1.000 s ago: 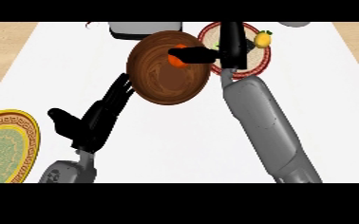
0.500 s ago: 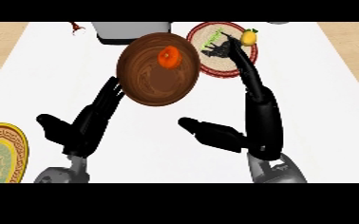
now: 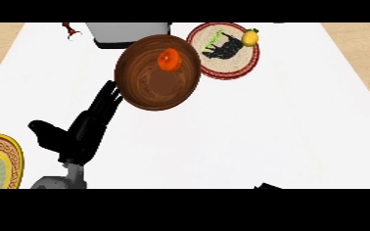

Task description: Pick the squash from the placemat and place it in the bowl

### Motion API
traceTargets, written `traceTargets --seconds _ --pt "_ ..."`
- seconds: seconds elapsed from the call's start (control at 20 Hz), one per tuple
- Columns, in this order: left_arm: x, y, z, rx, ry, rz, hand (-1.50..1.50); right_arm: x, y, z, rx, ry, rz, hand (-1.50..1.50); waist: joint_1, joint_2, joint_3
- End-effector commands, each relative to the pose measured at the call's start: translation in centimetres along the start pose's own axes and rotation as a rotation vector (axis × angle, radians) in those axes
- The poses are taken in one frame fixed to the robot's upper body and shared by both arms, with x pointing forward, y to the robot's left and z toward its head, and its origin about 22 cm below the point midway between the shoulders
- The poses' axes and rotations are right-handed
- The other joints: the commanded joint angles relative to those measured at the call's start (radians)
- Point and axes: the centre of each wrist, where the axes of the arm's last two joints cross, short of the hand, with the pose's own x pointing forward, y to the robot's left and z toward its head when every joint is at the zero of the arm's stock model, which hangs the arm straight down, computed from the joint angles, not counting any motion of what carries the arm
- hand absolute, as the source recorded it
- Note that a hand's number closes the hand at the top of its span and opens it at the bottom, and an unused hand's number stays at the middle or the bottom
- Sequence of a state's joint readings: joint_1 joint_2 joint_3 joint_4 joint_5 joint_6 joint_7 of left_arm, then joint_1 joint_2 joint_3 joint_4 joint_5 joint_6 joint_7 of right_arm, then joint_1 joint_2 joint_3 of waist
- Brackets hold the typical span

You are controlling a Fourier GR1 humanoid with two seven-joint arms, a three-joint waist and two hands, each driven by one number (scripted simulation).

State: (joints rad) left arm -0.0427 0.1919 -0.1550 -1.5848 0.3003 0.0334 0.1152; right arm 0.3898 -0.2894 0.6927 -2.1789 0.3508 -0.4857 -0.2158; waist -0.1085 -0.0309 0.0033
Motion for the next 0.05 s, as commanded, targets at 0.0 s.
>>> traceTargets --seconds 0.0 --pt "-0.63 0.84 0.27 0.022 0.017 -0.005 0.00 1.86 0.93 6.36 0.131 0.099 -0.035 1.50 -0.007 -0.001 0.000"
